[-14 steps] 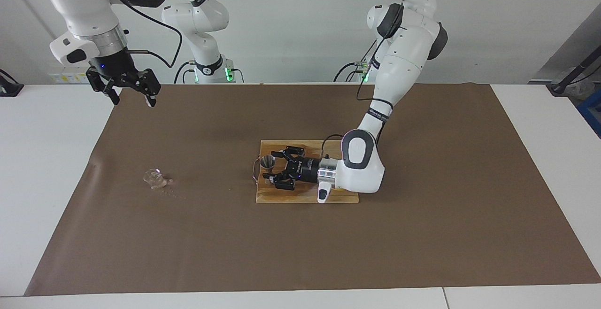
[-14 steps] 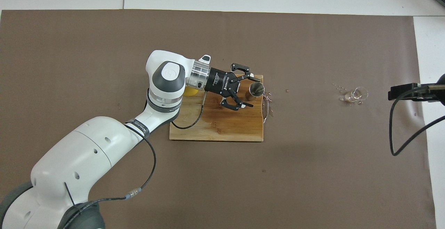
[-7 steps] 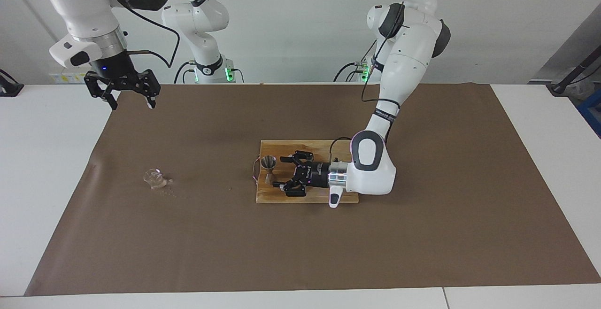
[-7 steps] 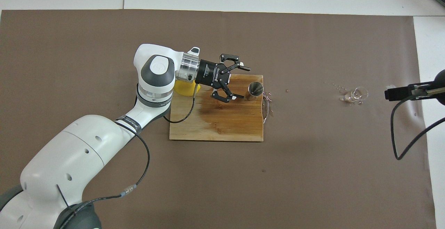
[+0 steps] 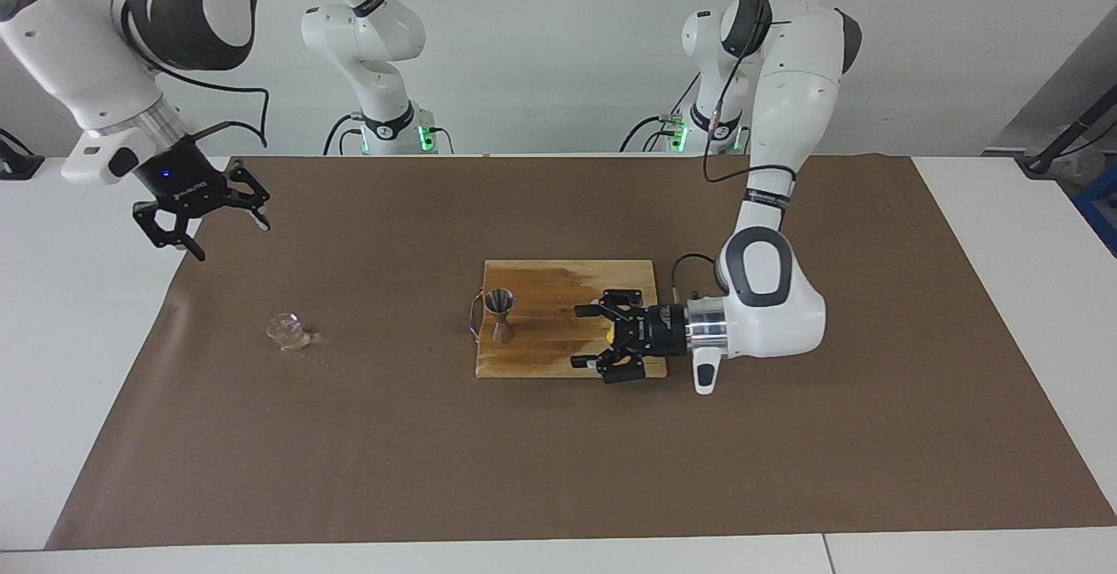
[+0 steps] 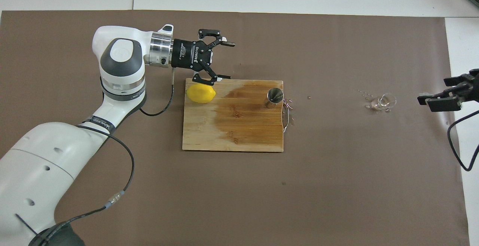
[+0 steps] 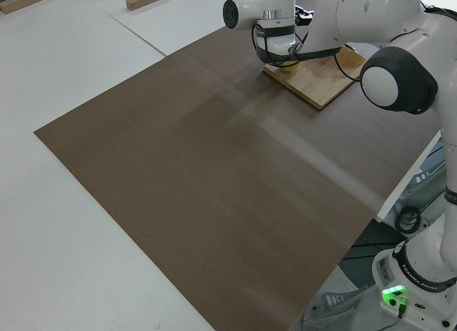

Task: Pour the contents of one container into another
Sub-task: 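Retract the left gripper while the right gripper reaches the clear glass, then grasp the clear glass with the right gripper and lift it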

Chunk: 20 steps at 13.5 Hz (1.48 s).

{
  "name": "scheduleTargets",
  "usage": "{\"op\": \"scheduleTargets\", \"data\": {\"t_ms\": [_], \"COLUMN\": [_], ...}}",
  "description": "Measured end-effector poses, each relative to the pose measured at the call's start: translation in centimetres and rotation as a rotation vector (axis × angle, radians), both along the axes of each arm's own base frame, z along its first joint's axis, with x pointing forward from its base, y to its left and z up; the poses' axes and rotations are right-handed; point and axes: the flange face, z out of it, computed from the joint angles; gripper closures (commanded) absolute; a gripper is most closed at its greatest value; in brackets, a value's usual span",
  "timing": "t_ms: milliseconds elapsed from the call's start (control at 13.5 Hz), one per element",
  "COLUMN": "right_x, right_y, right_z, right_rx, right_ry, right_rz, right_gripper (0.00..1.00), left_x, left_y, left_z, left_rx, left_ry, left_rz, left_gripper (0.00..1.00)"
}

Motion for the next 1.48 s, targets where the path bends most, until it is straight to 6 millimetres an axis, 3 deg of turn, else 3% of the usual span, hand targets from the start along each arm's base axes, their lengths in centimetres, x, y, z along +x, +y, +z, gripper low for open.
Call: {"op": "scheduleTargets", "data": {"t_ms": [222,666,888,1110,1332,1480], "right_x": [0.8,-0.4,0.6,1.9,2.6,2.9], "right_y": [-4.4,-10.2,-11.5,-10.7,-10.0,-10.0], "right_z": [-5.8,-17.9,-21.8,-22.5,-22.8,-23.2], "right_rx": [0.098,0.340,0.427,0.473,0.494,0.490], "right_ry": [-0.064,-0.133,-0.165,-0.204,-0.221,-0.233], "right_rz": [0.169,0.422,0.492,0.492,0.487,0.484], "right_gripper": [0.00,0.00,0.00,0.00,0.00,0.00], "left_x": [0.6,-1.4,-2.8,-4.5,-6.1,-6.4], "left_y": [7.3,17.7,19.7,20.8,18.1,16.8], "left_z": [2.9,3.4,7.5,13.1,17.2,18.0], "left_rx": [0.107,0.425,0.552,0.716,0.828,0.846], "left_ry": [-0.062,-0.345,-0.485,-0.686,-0.779,-0.814], "left_rz": [-0.037,-0.407,-0.641,-0.923,-1.115,-1.169], "left_gripper": [0.00,0.00,0.00,0.00,0.00,0.00]}}
